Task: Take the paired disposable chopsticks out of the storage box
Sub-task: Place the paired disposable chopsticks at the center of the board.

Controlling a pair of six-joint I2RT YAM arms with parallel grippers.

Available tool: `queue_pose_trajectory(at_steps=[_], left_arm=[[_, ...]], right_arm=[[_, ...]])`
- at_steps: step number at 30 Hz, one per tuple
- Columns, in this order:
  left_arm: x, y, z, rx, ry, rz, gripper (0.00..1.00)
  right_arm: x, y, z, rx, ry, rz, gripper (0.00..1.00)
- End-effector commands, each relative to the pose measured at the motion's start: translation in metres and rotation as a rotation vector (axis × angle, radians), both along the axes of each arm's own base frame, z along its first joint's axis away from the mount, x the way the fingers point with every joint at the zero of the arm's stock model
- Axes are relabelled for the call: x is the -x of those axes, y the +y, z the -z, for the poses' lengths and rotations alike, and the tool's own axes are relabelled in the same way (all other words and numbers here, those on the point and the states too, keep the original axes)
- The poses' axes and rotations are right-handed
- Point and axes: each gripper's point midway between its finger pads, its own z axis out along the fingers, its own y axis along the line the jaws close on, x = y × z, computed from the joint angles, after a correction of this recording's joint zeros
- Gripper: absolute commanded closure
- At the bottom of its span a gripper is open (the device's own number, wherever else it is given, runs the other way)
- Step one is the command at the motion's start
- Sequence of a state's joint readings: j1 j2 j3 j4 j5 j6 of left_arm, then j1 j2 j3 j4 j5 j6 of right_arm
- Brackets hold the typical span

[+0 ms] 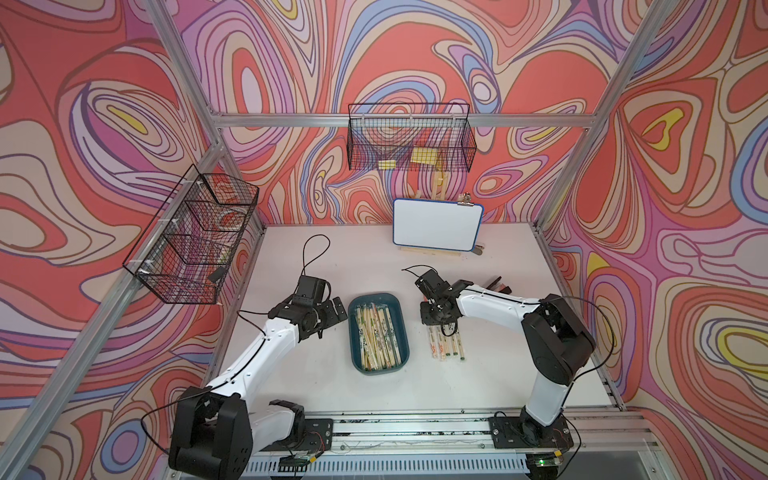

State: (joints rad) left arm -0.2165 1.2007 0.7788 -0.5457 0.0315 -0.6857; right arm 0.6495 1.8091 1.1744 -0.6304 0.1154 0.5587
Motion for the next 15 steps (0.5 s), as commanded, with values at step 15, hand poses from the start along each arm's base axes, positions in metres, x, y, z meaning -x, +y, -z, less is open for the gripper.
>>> queue_pose_trajectory(at_steps=[15], left_arm=[[0.005, 0.004, 0.009, -0.015, 0.014, -0.026, 0.00]], right_arm=[[0.028, 0.118, -0.089, -0.340, -0.076, -0.190, 0.65]])
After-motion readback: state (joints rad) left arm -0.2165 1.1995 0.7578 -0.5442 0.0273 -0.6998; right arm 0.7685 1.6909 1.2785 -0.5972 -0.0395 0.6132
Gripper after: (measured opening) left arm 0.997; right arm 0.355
